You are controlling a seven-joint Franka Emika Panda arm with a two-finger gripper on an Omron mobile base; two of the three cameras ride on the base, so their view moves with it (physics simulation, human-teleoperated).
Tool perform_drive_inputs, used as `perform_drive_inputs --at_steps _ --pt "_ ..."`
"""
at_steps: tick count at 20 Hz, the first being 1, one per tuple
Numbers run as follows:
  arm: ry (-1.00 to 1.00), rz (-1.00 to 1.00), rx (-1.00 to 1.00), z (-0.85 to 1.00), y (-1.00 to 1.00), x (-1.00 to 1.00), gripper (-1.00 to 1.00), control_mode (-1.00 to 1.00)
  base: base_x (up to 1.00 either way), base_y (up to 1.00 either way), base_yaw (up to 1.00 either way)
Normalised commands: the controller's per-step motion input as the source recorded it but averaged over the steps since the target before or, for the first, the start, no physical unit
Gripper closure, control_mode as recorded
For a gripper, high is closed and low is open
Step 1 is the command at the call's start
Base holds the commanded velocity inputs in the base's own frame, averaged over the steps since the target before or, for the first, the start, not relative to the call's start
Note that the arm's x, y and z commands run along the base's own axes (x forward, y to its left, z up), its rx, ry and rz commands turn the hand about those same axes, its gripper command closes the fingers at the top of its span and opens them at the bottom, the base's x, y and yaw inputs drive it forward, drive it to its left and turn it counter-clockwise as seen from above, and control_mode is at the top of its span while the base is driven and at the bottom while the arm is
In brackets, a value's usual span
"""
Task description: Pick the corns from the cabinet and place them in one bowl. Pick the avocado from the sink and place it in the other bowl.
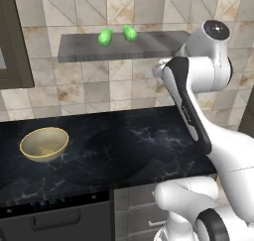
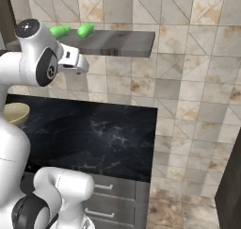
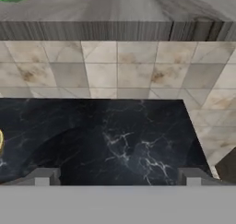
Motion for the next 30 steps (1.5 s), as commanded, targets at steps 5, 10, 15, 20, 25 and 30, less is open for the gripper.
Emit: perform_drive_inputs --at_steps 5,10,15,20,25,30 --pt "-0.16 0.0 0.0 0.55 0.26 -0.02 -1.0 -1.0 0.0 0.0 0.0" --pt "-0.19 0.0 0.0 0.6 0.15 0.0 -1.0 -1.0 0.0 0.0 0.0" --pt "-0.16 0.01 0.01 0.42 0.08 0.22 -1.0 -1.0 0.0 0.0 0.0" --pt "0.0 0.06 0.0 0.29 0.0 0.36 -1.0 -1.0 0.0 0.0 0.0" --pt "0.03 0.0 0.0 0.07 0.0 0.54 -1.0 -1.0 0.0 0.0 0.0" --pt "0.06 -0.04 0.0 -0.08 0.02 0.62 -1.0 -1.0 0.0 0.0 0.0"
